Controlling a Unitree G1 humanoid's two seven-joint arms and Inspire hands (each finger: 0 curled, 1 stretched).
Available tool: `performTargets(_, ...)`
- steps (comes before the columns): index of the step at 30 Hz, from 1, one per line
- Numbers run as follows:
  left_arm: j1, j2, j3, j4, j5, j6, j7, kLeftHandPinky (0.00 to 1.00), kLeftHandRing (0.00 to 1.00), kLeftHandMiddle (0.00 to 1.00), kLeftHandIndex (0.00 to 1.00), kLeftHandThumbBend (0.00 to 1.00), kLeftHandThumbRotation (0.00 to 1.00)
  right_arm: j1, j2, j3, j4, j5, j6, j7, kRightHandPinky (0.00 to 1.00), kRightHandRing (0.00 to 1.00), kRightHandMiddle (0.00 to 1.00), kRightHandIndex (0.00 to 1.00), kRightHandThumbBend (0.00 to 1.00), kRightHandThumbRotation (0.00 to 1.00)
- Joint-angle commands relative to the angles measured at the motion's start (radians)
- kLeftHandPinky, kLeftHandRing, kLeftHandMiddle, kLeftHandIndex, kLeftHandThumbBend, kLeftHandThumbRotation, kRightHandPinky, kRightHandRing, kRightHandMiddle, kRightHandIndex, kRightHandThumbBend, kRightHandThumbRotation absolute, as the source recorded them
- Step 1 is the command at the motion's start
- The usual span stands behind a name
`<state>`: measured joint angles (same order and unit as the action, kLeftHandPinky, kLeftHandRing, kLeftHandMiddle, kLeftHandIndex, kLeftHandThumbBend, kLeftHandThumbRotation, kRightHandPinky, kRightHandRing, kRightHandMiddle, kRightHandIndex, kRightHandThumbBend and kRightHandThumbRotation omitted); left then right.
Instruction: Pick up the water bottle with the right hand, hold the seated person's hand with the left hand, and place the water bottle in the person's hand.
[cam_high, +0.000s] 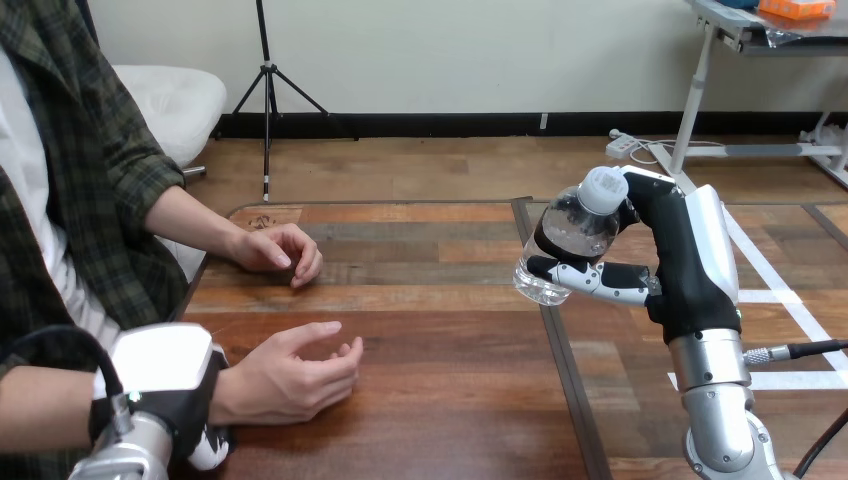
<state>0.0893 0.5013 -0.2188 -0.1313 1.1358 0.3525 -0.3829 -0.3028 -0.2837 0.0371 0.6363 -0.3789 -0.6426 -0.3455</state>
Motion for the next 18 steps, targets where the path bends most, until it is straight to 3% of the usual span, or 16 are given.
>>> performTargets(1,0.024,0.010,-0.027,0.041,-0.059,-0.028,-0.035,0.66,0.69,0.72,0.73,0.86,0.00,-0.071,-0.022,-0.026,-0.021,0.027,-0.027,0.000,0.43,0.45,0.49,0.46,0.74,0.00)
performTargets(6,0.018,0.021,-0.037,0.047,-0.082,-0.046,-0.050,0.66,0.70,0.72,0.72,0.84,0.00,-0.072,-0.023,-0.027,-0.020,0.028,-0.027,0.002,0.42,0.45,0.49,0.45,0.73,0.00)
performTargets(18,0.037,0.023,-0.012,0.080,-0.218,-0.173,0.099,0.59,0.59,0.61,0.62,0.85,0.00,-0.077,-0.026,-0.028,-0.010,0.026,-0.029,-0.002,0.42,0.45,0.49,0.45,0.73,0.00)
